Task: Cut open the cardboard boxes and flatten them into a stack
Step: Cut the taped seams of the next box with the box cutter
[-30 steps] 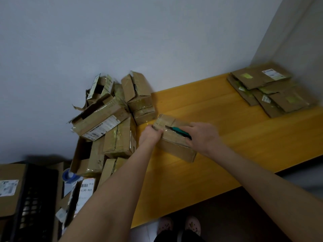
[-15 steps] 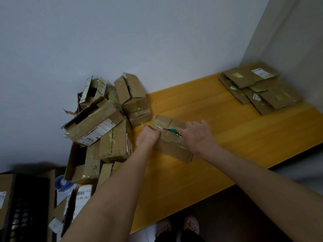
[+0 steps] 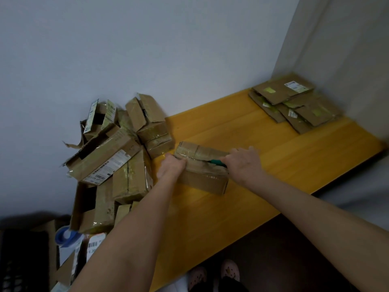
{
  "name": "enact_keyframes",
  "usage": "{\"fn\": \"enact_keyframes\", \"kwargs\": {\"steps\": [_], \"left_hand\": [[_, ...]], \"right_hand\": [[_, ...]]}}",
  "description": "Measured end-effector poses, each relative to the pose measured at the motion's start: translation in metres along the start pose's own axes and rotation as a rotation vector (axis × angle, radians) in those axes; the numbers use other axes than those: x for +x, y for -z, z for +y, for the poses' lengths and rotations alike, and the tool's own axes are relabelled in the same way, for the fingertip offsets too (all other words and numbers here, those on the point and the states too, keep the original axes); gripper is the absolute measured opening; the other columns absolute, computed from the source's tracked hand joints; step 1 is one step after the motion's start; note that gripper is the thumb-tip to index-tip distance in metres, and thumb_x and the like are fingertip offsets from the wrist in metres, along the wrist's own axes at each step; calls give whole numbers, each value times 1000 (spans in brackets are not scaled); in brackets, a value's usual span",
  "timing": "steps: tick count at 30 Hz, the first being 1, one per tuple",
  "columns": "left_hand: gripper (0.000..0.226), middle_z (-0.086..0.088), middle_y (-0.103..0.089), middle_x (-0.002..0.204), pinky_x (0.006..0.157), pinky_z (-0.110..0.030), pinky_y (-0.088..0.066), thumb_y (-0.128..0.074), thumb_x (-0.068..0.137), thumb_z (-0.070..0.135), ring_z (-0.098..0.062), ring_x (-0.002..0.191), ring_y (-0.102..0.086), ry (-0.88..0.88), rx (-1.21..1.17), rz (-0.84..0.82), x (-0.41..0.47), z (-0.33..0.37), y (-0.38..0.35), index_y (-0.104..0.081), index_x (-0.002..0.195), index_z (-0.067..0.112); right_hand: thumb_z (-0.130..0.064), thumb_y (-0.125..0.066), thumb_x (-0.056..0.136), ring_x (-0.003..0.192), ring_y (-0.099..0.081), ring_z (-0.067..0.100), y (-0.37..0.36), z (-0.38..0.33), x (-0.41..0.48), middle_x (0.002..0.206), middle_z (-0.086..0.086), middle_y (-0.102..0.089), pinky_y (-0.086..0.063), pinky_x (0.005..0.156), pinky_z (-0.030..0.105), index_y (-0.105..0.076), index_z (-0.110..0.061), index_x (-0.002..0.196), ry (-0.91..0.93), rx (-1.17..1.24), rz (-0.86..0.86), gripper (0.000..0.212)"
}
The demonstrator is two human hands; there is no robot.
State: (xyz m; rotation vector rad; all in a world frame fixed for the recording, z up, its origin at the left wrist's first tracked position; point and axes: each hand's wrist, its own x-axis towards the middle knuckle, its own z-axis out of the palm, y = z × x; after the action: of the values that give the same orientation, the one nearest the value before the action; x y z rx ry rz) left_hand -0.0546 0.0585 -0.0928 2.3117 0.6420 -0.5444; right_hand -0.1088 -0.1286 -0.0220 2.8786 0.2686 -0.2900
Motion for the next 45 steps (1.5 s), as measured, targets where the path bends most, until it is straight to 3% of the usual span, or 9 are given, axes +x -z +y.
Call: {"fn": "enact_keyframes", "kwargs": {"steps": [4, 9, 17, 19, 22, 26, 29, 34, 45], "left_hand": [[59, -14, -54, 127, 90, -45, -53, -56, 89, 46, -34, 110, -57, 0, 56, 8, 0, 1, 2, -37, 134, 12], [56, -13, -54, 128, 86, -41, -47, -49, 91, 52, -34, 116, -52, -11, 242, 87, -6, 5, -1, -40, 132, 14], [69, -16, -41, 140, 82, -42, -45, -50, 91, 54, -36, 123, -48, -106, 414, 146, -7, -3, -2, -29, 142, 12], [83, -15, -29, 148, 96, -45, -43, -58, 85, 57, -35, 133, -35, -239, 463, 194, -11, -5, 2, -23, 147, 15], [112, -7, -13, 159, 118, -48, -20, -66, 73, 67, -28, 146, -12, -583, 583, 127, -17, 12, 0, -8, 154, 16], [137, -4, 10, 162, 118, -50, 2, -74, 62, 69, -27, 148, 10, -726, 910, -62, -20, 46, -17, 15, 152, 16], [137, -5, 4, 162, 118, -55, -4, -76, 63, 65, -30, 149, 3, -719, 1069, -138, -18, 59, -29, 15, 152, 16], [121, -7, -27, 151, 112, -51, -29, -78, 64, 60, -30, 139, -28, -702, 1026, -97, -15, 61, -32, -8, 154, 18], [123, -5, -23, 155, 115, -51, -24, -80, 64, 57, -29, 142, -24, -668, 944, -121, -10, 59, -31, -6, 155, 20]], "right_hand": [[-28, -53, 93, 66, -54, 16, 3, 25, 6, 78, -7, -56, -39, 53, 25, -59, -39, 125, -127, 375, -100, 34], [-32, -52, 97, 62, -51, 12, -17, 36, 8, 82, -6, -53, -36, 47, 25, -52, -22, 130, -280, 729, -108, 35], [-25, -48, 100, 89, -52, 22, -55, 8, 16, 109, 6, -53, -45, 70, 35, -43, -11, 129, -548, 1445, -74, 33], [-25, -47, 100, 91, -52, 22, -53, 5, 27, 107, 5, -51, -44, 71, 35, -43, -12, 128, -526, 1484, -68, 31], [-27, -47, 100, 91, -51, 23, -52, 3, 39, 106, 5, -51, -44, 73, 37, -45, -13, 123, -540, 1521, -64, 27], [-35, -51, 97, 78, -53, 17, -65, 13, 35, 92, -2, -53, -46, 67, 33, -48, -18, 111, -516, 1399, -42, 22], [-40, -52, 94, 69, -56, 11, -79, 25, 20, 83, -7, -54, -51, 63, 34, -48, -21, 104, -506, 1271, -1, 22], [-37, -53, 91, 72, -63, 17, -92, 42, -8, 85, -4, -60, -59, 65, 40, -49, -23, 129, -412, 1178, 3, 41], [-37, -52, 92, 78, -66, 24, -78, 48, -19, 95, 0, -68, -55, 65, 37, -42, -34, 143, -188, 1038, -140, 52]]}}
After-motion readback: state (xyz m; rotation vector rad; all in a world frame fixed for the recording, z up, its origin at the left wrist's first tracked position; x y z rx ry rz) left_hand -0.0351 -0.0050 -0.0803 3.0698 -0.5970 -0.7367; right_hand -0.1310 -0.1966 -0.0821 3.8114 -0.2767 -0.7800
